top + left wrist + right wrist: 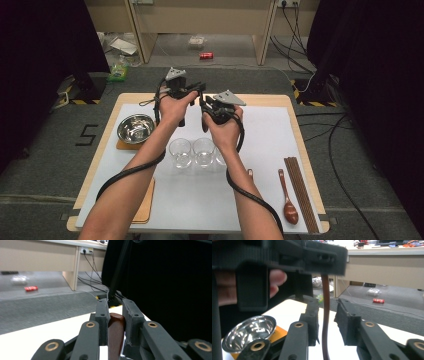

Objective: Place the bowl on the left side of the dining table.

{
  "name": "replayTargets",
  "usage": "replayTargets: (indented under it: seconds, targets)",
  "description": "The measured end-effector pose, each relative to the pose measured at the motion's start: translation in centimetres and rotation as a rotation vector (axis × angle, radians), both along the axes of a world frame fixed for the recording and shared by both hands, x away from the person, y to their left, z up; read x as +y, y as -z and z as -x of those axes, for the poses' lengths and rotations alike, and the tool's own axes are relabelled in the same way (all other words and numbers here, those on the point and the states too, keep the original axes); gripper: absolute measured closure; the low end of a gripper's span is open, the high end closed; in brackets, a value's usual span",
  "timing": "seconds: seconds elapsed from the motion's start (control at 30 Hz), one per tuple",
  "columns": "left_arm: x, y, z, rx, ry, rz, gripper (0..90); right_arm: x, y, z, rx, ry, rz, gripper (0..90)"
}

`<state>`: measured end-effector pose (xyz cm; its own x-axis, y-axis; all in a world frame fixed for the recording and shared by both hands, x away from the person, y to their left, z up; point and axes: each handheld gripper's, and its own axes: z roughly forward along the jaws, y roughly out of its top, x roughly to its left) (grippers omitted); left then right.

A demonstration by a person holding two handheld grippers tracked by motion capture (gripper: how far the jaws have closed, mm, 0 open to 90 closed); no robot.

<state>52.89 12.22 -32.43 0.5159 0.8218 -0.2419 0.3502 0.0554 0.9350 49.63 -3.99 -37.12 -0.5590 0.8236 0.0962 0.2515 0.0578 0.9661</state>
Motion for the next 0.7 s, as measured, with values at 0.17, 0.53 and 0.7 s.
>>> replayTargets:
  seconds: [0.17,0.53,0.7]
  targets:
    - [0.4,-0.5,0.0,-0.025,-0.026,-0.007,75.1,-0.9,-0.5,0.4,0.011,-0.001,0.023,67.0]
    - [1.9,-0.7,0.8,-0.039,-0.058,-0.007,75.2,-3.5,-0.4,1.3,0.043,0.029,0.06,61.5]
    - [2.9,-0.8,1.2,-0.05,-0.07,-0.009,75.2,-5.0,0.0,1.7,0.059,0.046,0.09,60.8]
